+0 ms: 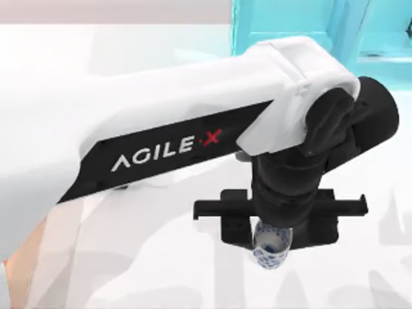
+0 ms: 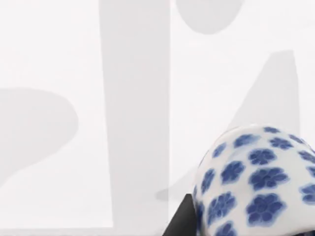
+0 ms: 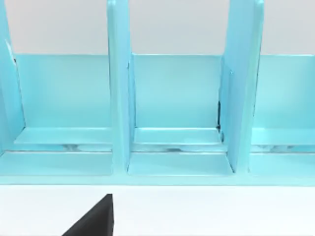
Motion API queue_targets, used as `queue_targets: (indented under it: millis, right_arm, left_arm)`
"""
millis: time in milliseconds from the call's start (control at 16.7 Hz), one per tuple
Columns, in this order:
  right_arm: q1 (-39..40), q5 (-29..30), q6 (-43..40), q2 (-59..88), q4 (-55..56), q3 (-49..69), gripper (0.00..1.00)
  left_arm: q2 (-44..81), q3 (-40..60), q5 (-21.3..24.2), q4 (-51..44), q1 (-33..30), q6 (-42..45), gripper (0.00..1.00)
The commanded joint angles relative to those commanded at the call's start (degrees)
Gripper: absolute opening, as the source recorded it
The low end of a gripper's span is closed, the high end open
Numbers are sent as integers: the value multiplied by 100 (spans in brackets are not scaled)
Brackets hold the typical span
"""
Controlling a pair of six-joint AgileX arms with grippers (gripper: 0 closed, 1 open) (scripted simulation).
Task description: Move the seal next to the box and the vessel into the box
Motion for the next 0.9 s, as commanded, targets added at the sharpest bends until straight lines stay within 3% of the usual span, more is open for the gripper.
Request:
queue_targets:
  millis: [540,720,900]
  right_arm:
    - [0,0,0,0,0,0,100]
    - [0,0,0,0,0,0,100]
    - [0,0,0,0,0,0,100]
  left_arm:
    - [-195,-214,-6,-84,203,241,0]
    - [-388,-514,-13,-98,892,922,0]
    - [-747,-981,-20,-70,2047,2064,0]
